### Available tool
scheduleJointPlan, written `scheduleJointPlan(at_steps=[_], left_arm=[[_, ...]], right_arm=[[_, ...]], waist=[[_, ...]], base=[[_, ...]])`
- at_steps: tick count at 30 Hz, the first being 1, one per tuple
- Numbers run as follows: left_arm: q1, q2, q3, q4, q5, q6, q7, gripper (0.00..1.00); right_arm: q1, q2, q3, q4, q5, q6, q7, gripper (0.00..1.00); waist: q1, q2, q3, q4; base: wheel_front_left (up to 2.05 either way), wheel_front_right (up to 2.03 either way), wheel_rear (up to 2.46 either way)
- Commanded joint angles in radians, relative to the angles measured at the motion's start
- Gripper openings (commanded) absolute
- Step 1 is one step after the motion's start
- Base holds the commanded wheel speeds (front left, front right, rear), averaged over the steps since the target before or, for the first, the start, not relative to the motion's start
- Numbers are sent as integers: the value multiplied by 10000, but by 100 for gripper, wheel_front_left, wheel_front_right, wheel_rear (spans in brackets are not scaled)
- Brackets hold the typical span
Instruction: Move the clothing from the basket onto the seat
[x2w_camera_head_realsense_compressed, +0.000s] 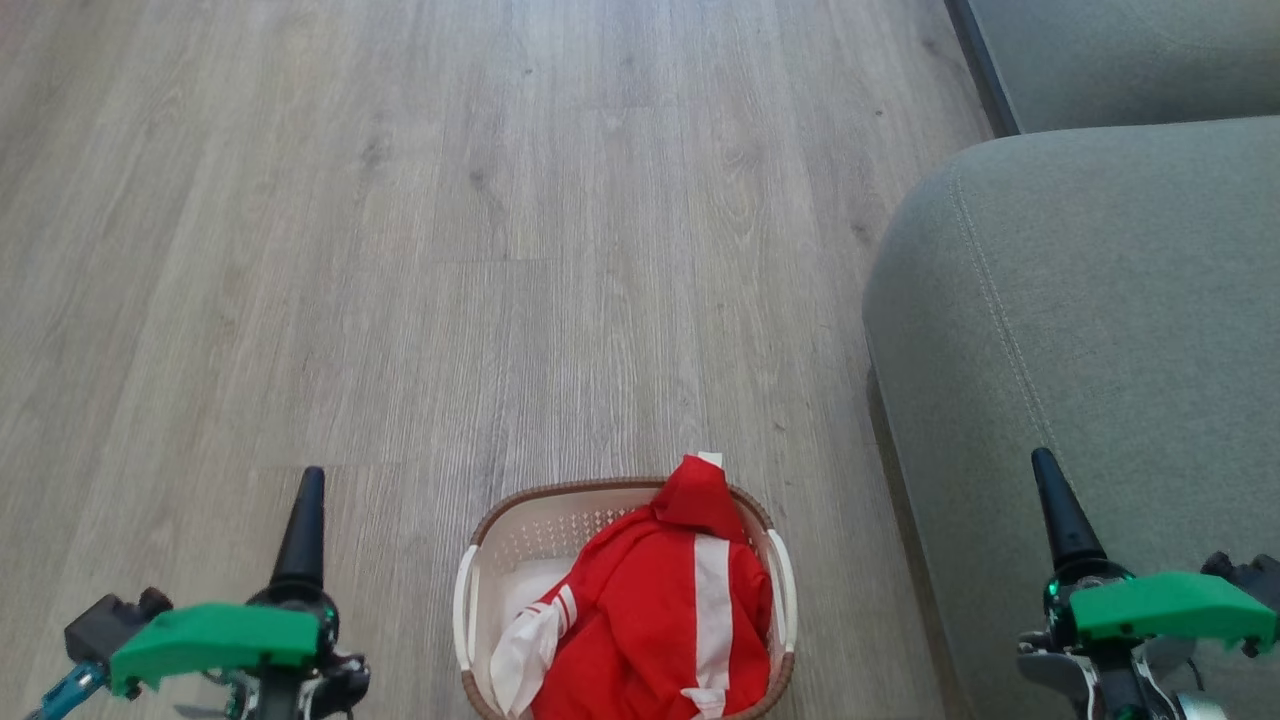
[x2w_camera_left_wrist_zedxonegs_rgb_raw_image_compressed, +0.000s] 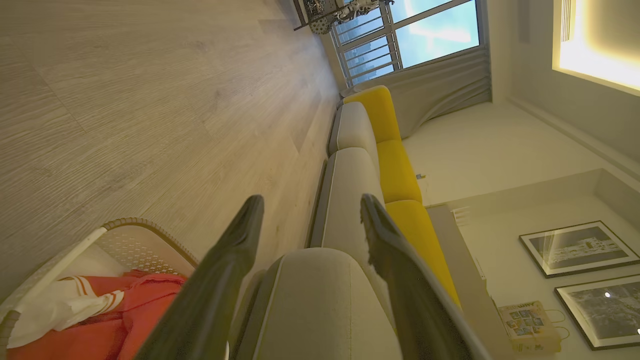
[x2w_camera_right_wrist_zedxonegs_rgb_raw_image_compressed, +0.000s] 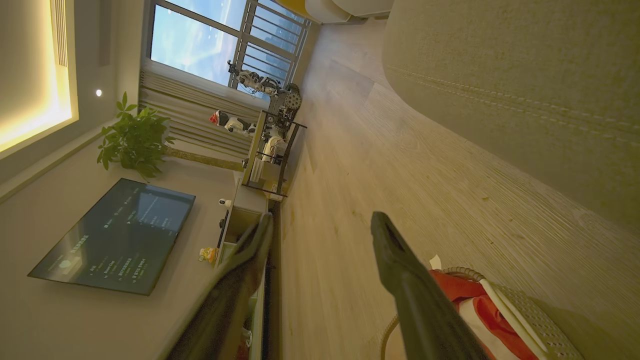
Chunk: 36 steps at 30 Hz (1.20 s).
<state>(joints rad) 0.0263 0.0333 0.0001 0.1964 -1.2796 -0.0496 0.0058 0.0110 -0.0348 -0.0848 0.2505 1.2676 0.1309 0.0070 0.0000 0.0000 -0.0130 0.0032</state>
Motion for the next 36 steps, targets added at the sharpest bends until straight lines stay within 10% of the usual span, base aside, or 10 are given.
scheduleJointPlan(at_steps=[1, 36], left_arm=[[-201, 107, -35, -489, 508, 129, -158, 100], [376, 228, -922, -930, 6202, 991, -1181, 100]], right_arm=[[-245, -77, 139, -491, -394, -1, -137, 100], [14, -108, 893, -832, -5388, -1, -1174, 100]], waist=[[0, 0, -7, 2], [0, 0, -163, 55]], base=[[0, 0, 0], [0, 0, 0]])
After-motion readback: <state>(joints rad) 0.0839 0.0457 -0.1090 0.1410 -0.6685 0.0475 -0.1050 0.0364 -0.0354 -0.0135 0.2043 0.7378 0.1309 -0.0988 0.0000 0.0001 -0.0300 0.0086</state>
